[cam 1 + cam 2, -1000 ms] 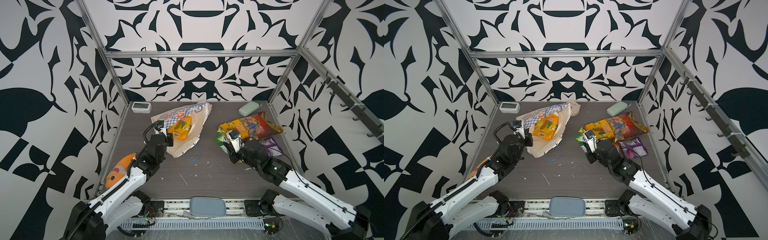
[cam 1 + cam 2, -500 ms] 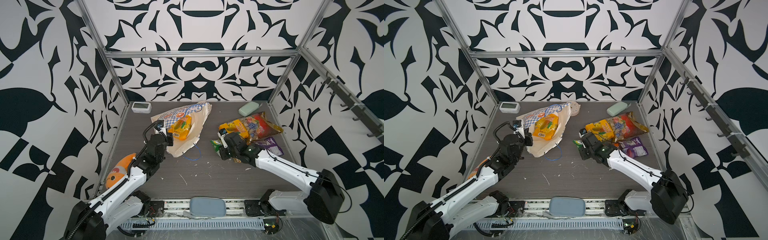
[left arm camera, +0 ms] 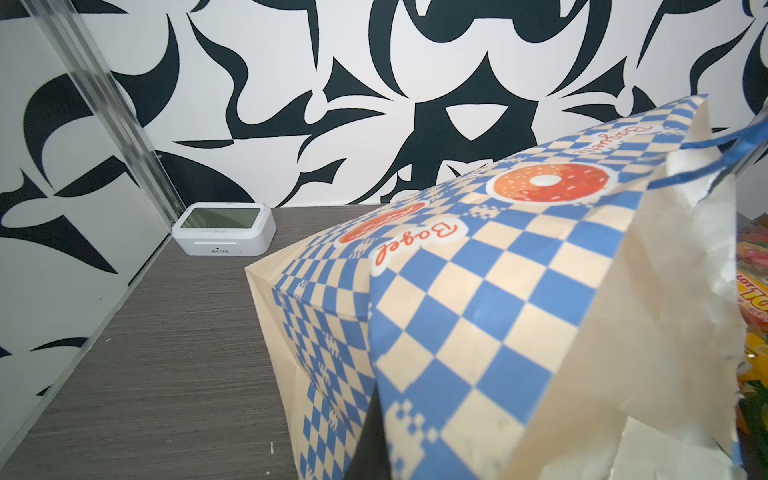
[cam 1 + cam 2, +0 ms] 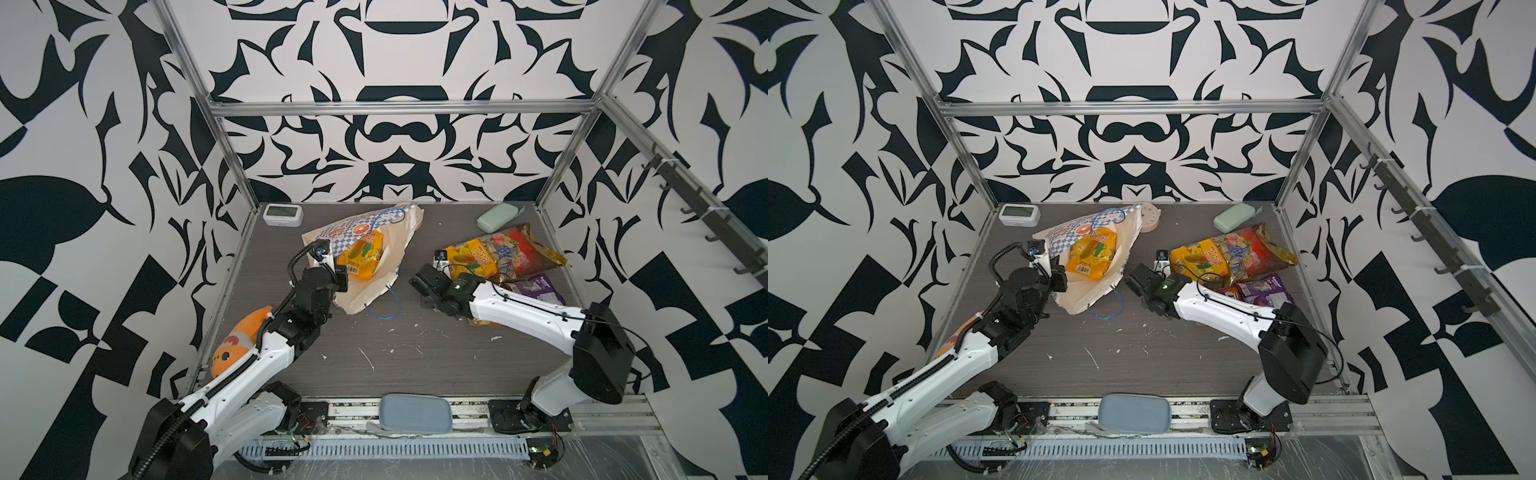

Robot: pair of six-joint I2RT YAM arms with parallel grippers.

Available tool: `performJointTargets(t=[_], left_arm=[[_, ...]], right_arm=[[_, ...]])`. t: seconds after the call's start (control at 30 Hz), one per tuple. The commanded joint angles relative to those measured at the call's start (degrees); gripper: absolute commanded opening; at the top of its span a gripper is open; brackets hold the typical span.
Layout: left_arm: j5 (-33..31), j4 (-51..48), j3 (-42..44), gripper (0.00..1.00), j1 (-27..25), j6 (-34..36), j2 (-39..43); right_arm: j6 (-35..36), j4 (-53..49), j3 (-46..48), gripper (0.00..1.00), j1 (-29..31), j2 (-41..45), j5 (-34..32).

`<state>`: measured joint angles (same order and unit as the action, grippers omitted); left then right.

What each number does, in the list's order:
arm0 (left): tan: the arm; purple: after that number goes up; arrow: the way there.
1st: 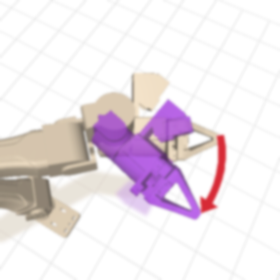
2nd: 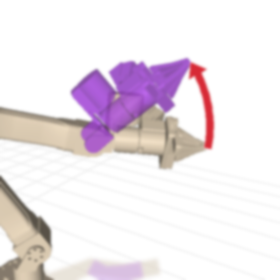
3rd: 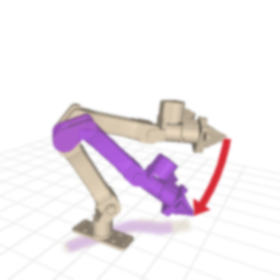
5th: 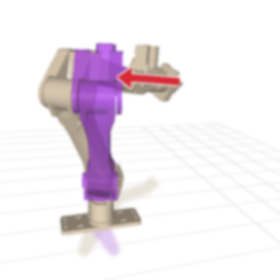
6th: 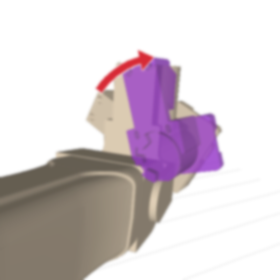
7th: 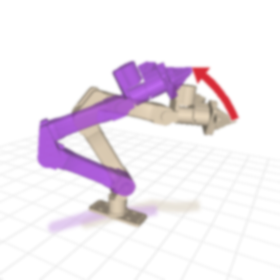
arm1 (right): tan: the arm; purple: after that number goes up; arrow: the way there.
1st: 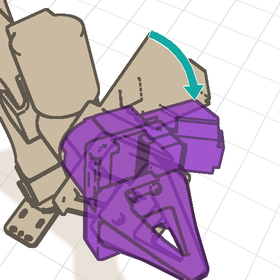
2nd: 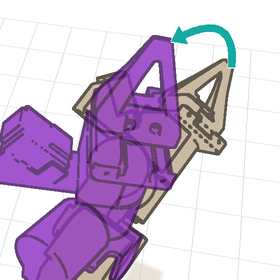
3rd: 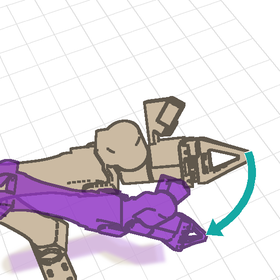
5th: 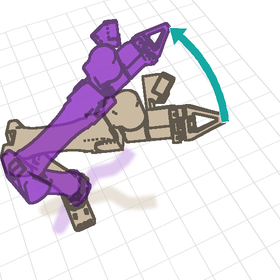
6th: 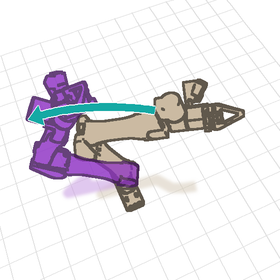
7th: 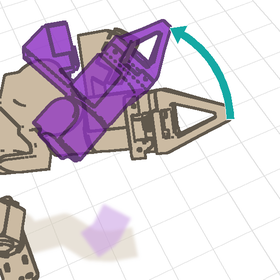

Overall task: Take the snacks out of the paper bag
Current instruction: 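Lower the green packet onto the table beside the other packets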

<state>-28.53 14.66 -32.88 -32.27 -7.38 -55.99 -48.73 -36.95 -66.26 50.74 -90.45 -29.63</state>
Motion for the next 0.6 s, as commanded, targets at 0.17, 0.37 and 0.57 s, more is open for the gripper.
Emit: performJointTargets(t=[0.17, 0.37, 0.57], left_arm=[[-0.19, 0.56, -0.60, 0.00, -0.14, 0.21, 0.75], [0.07, 1.00, -0.45, 0.00, -0.07, 0.46, 0.49], [0.52, 0.88, -1.03, 0.00, -0.09, 0.40, 0.17]], right_arm=[[-7.23, -6.35, -3.19, 0.00, 0.76, -2.81, -6.17], [-8.07, -6.15, -1.60, 0.00, 0.83, -2.54, -6.47], [-8.33, -4.52, -0.39, 0.00, 0.69, -4.12, -6.05]])
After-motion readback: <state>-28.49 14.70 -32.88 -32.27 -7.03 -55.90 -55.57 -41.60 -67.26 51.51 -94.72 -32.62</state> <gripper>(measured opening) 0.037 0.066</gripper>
